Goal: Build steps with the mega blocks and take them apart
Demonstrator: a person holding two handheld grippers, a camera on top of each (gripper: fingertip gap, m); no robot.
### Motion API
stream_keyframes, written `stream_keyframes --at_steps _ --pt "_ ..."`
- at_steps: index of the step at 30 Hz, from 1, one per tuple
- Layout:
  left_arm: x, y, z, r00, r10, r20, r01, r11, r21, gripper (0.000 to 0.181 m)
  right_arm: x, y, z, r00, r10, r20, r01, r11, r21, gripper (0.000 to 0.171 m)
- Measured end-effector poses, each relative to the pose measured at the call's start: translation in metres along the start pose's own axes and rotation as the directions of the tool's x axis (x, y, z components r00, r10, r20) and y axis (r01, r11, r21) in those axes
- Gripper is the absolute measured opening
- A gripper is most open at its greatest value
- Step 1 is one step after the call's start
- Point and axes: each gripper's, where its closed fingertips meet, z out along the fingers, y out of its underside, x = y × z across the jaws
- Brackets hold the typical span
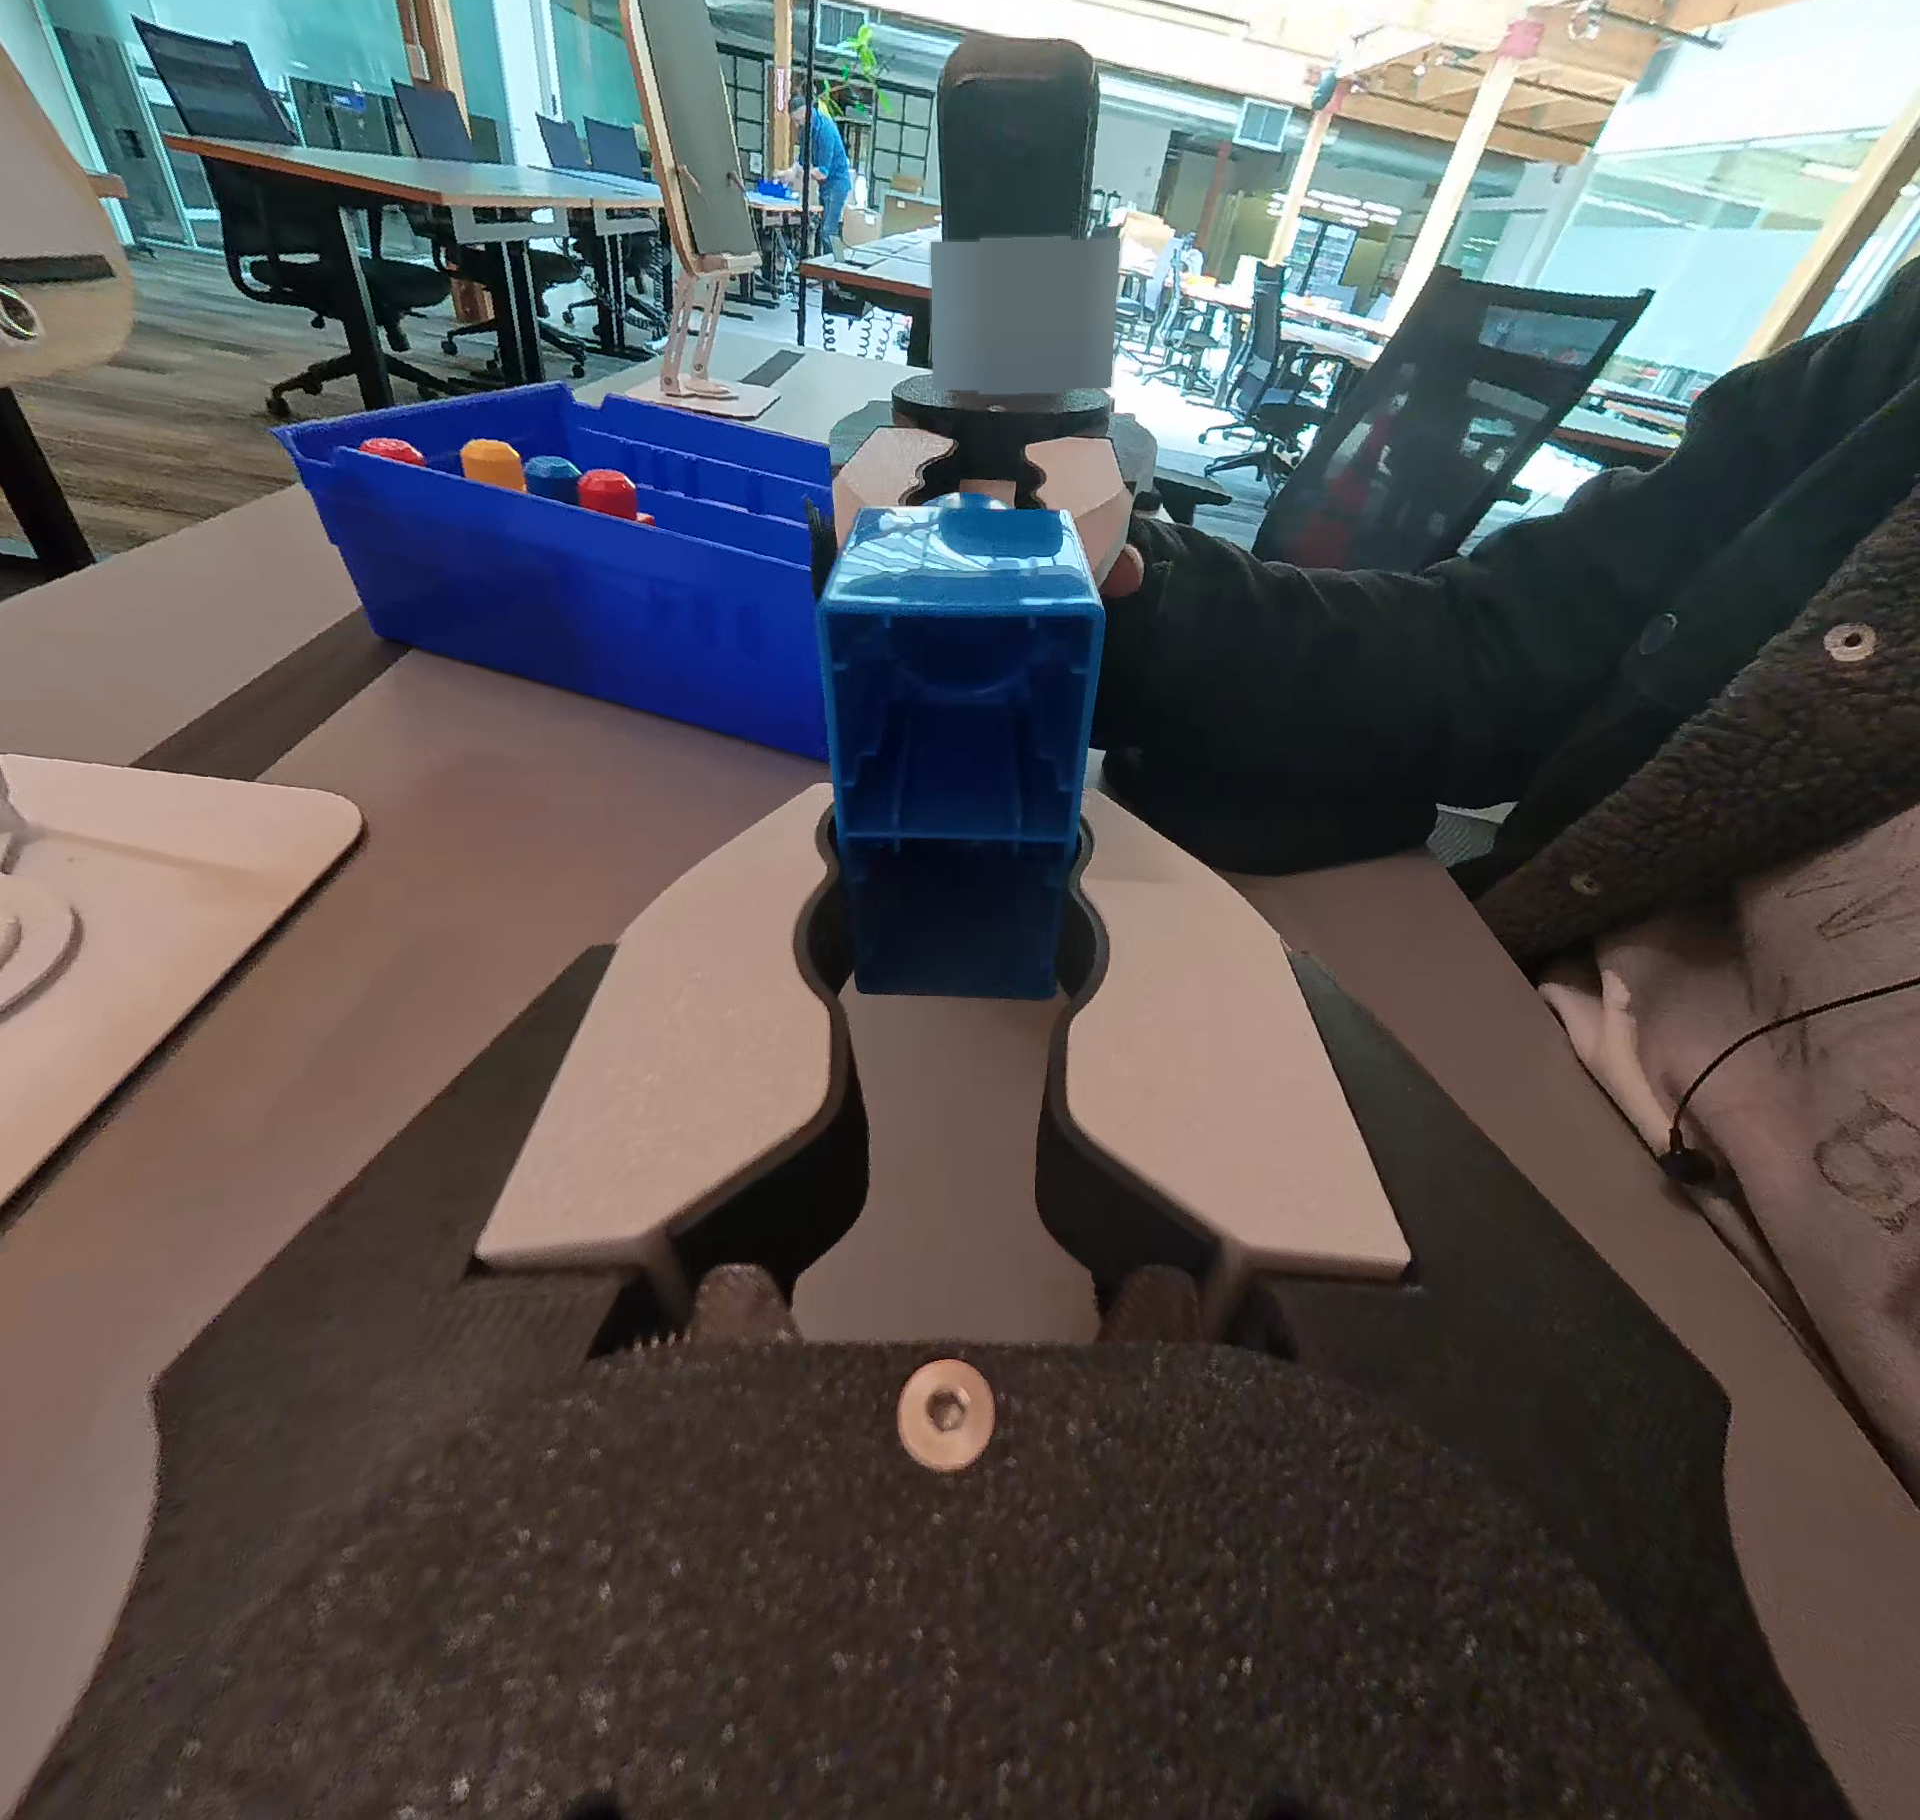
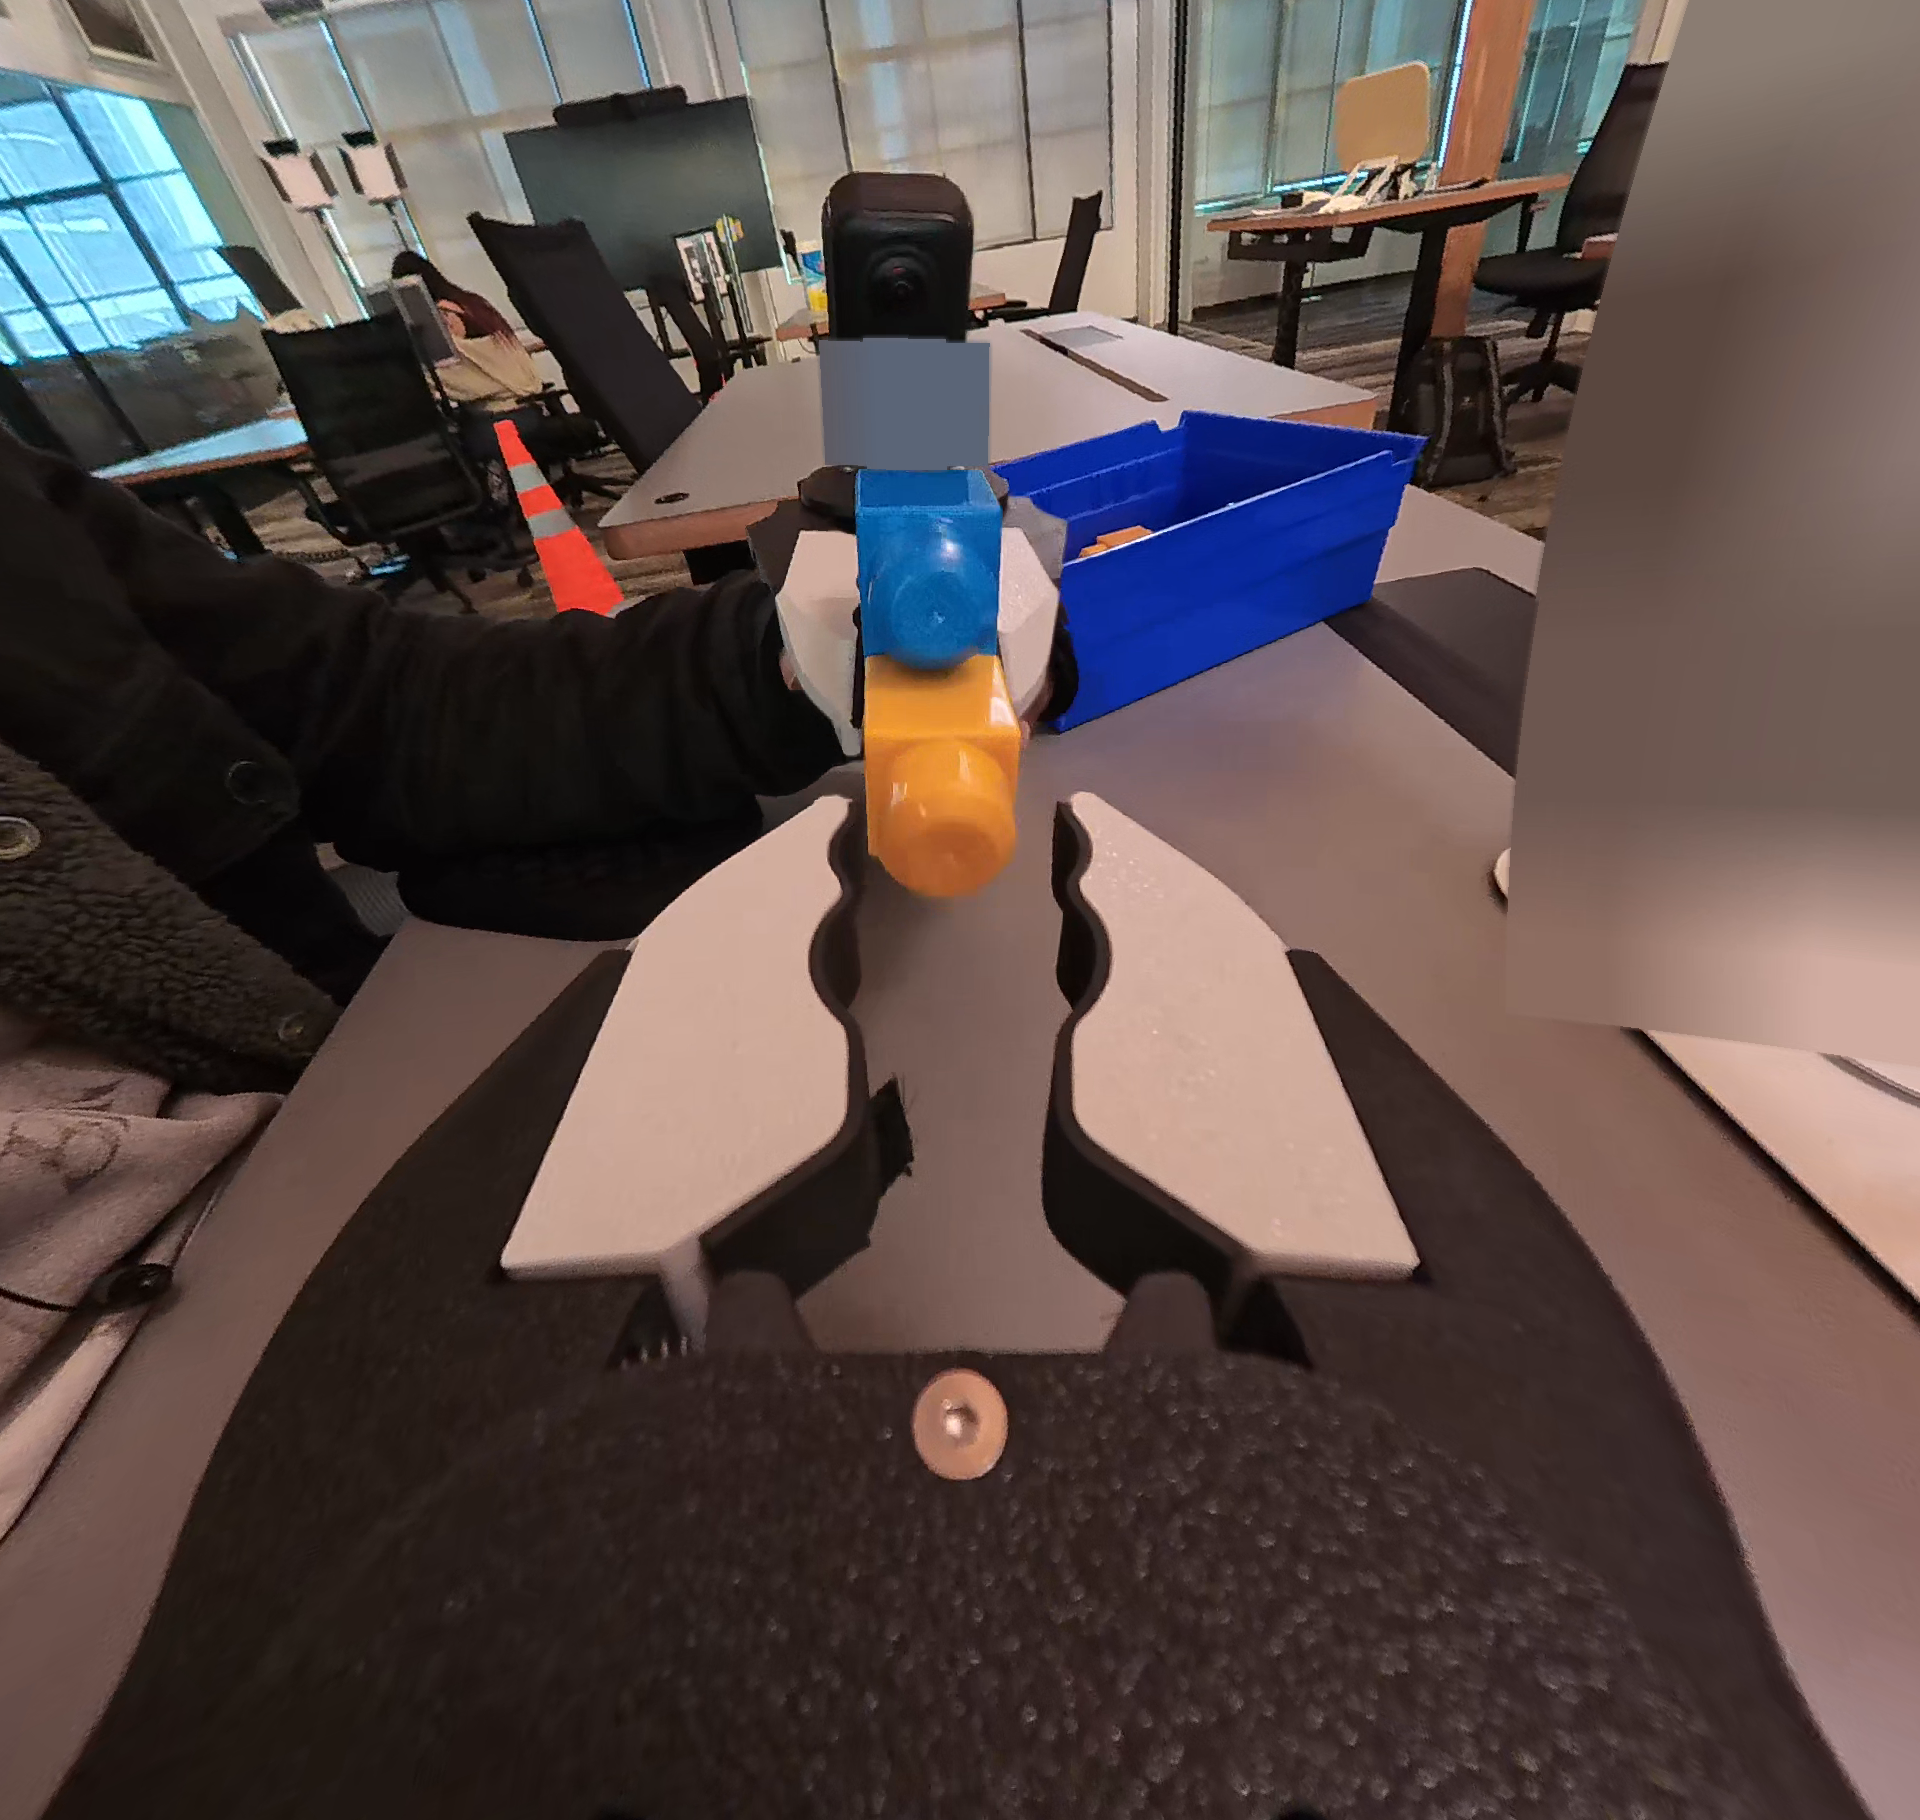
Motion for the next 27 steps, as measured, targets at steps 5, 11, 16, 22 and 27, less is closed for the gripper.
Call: stream_keyframes --at_steps 5,11,16,22,27 --pt "-0.003 -0.005 -0.007 1.0 0.002 0.014 -0.002 1.0 0.023 0.037 0.002 -0.002 -0.004 1.0 -0.004 -0.005 0.004 1.0 0.005 0.035" --pt "0.006 0.0 0.005 1.0 0.012 -0.016 -0.012 1.0 -0.008 0.037 -0.006 0.008 0.013 1.0 0.006 0.021 -0.005 1.0 -0.024 0.039" --pt "0.003 -0.001 0.003 1.0 0.008 -0.006 -0.008 1.0 -0.001 0.037 -0.005 0.008 0.012 1.0 0.01 0.023 -0.009 1.0 -0.023 0.038" --pt "0.006 0.002 0.009 1.0 -0.004 -0.018 0.004 1.0 -0.006 0.036 -0.008 0.012 0.02 1.0 0.014 0.023 -0.013 0.999 -0.035 0.047" --pt "0.011 0.002 0.02 1.0 -0.002 -0.024 0.002 1.0 -0.001 0.037 -0.014 0.015 0.028 0.999 0.003 0.035 -0.002 0.999 -0.043 0.038"
